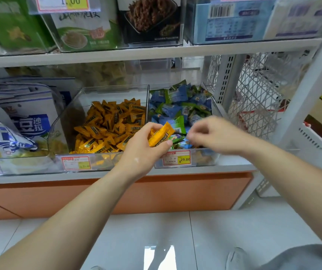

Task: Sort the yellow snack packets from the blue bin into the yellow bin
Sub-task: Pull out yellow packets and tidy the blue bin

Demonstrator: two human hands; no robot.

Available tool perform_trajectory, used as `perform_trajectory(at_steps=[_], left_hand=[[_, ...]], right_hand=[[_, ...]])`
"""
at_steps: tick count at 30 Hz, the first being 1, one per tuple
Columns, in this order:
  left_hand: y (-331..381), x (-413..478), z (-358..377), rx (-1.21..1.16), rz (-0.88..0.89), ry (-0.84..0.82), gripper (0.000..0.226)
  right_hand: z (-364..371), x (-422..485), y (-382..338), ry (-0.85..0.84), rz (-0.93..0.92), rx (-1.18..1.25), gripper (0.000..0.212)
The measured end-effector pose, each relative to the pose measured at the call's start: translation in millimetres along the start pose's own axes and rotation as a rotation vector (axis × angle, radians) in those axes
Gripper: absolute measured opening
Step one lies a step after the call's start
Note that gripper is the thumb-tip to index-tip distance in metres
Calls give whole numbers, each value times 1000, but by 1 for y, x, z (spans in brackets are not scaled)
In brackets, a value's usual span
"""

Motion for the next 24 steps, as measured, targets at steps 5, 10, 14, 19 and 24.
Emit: perform_trajectory(at_steps=[5,10,14,19,24], left_hand=[[-10,0,-5,26,-27,-34,19],[-13,-2,-5,41,-37,-60,20],[-11,-3,-3,66,-30,-60,20],[-9,-5,-3,65,-35,-63,20],[-8,-6,-7,23,-64,-48,20]], right_hand=[[22,-2,21,-56,15,-424,43],[32,2,29,-174,106,-340,72],[31,3,28,-178,135,-315,72],[31,6,24,-156,130,-336,62],[23,2,24,-81,51,-240,32]])
Point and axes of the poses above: each hand's wrist, its own x-axis towards the middle knuckle, its own z-axis out of the palm, y = z × x, the point moved 4 cm from there along x, towards the middle knuckle, and after that the axes turned 1 degree about z, right-handed, at the moved point
